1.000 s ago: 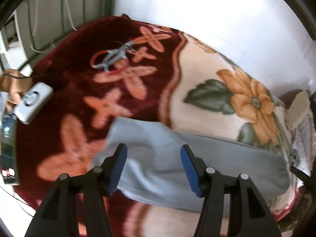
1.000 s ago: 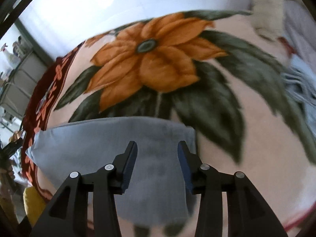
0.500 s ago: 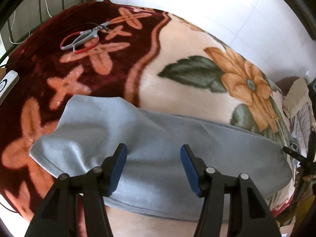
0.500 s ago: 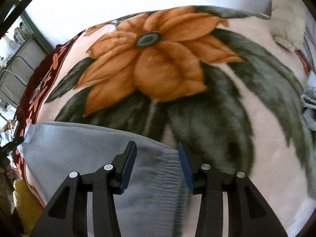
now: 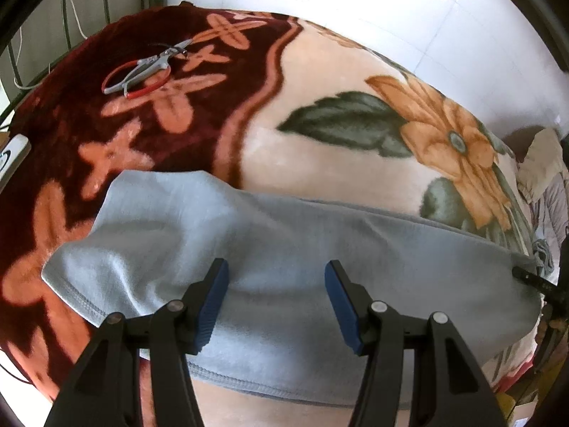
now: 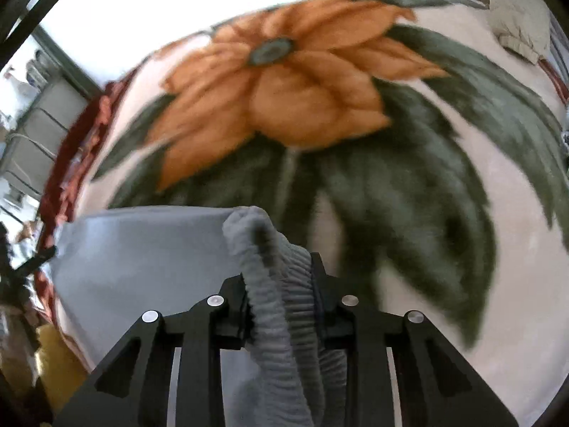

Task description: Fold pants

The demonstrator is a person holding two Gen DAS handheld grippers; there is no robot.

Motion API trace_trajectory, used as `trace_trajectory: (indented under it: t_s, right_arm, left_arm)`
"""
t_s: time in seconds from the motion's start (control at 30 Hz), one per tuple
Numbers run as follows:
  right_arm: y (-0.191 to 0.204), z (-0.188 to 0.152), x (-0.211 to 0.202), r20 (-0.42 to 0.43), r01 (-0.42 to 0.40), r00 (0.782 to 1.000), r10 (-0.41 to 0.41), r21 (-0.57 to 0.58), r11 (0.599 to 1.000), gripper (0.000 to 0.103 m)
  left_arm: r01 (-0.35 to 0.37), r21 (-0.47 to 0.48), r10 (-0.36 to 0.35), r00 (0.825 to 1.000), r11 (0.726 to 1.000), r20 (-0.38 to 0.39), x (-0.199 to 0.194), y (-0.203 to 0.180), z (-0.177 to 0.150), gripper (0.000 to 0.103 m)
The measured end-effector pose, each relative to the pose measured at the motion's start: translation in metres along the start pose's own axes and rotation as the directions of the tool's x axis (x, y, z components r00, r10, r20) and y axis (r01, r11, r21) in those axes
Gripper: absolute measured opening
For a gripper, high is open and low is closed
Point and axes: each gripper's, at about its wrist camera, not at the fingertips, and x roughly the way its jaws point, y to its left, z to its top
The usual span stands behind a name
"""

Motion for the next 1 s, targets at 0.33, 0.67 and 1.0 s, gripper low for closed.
trace_trajectory:
  t_s: [0.33, 0.67, 1.0]
  right_arm:
    - [-0.02, 0.014, 0.009, 0.074, 0.153, 0.985, -0.157, 0.055, 0.987, 0.03]
    - [-0.023, 0.007, -0.018, 0.112, 0.189, 0.973, -0.204, 0.129, 0.973, 0.035]
    - [0.065, -0.006, -0.065, 0.148, 0.189, 0.973, -0.179, -0.056, 0.98, 0.036]
  left_arm:
    - [-0.067, 0.084, 0.068, 0.998, 0.994, -0.004, 0.049, -0.024, 0.016, 0.059]
    - [-0.11, 0.061, 0.107, 0.993, 0.992, 0.038, 0.027, 0.002, 0.029, 0.059]
    - [-0.128, -0.001, 0.127, 0.991, 0.992, 0.051, -0.038, 0.043, 0.001, 0.059]
